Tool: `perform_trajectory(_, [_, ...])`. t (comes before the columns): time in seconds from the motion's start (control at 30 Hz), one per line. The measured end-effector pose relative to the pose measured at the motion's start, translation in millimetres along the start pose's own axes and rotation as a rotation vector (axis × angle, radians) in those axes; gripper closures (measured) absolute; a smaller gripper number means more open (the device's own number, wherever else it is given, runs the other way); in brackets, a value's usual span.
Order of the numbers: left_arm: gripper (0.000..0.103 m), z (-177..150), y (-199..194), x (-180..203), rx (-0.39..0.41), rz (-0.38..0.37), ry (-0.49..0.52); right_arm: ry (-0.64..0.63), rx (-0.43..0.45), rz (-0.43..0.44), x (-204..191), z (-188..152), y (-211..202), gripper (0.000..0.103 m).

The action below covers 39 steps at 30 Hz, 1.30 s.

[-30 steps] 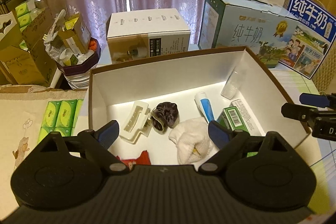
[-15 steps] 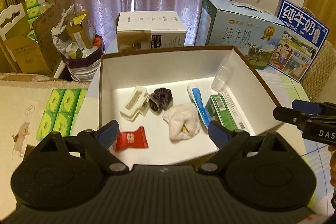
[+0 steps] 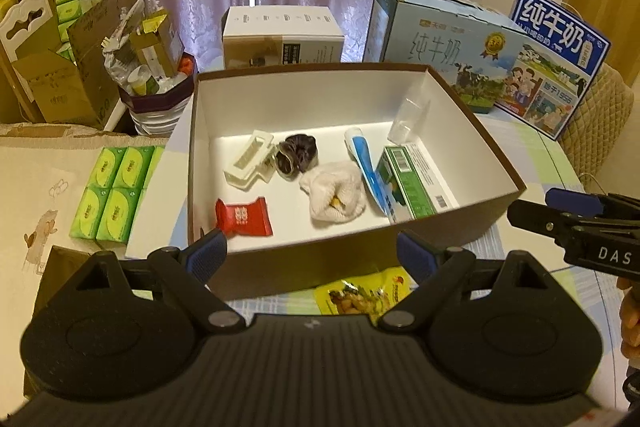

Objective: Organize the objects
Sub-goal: 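Withdraw both tools from the brown box toward the yellow packet and pill bottle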

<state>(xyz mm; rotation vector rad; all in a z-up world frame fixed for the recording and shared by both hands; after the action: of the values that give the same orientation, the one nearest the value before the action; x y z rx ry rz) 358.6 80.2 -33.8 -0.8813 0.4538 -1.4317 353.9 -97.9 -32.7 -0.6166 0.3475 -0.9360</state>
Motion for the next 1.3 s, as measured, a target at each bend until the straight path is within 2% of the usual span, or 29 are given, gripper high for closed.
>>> perform_trajectory(0.4, [0.013,-47,7,4,-0.083,0.002,0.008,0.011,-0.063,0.013,-9,-34,-1,0.036])
perform_trajectory(1.0, [0.013,-83,26,-2,-0.150,0.016,0.013,0.014,-0.152,0.035,-17,-71,11,0.036])
perform_trajectory(1.3, [0.014,-108,53,-8,-0.217,0.036,0.003,0.005,-0.220,0.007,-11,-100,24,0.036])
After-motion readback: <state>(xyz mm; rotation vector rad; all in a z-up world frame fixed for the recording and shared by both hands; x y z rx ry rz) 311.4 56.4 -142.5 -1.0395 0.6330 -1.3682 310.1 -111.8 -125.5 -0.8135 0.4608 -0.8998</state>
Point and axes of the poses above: each gripper's, at about its wrist camera, not at the fingertips, and y roughly the way its jaws point, x to its right, z to its top, the point moved 8 cm from there along y, roughly the way its jaws point, and after that the axes turned 14 degrees about -y, right-handed, at the moved point
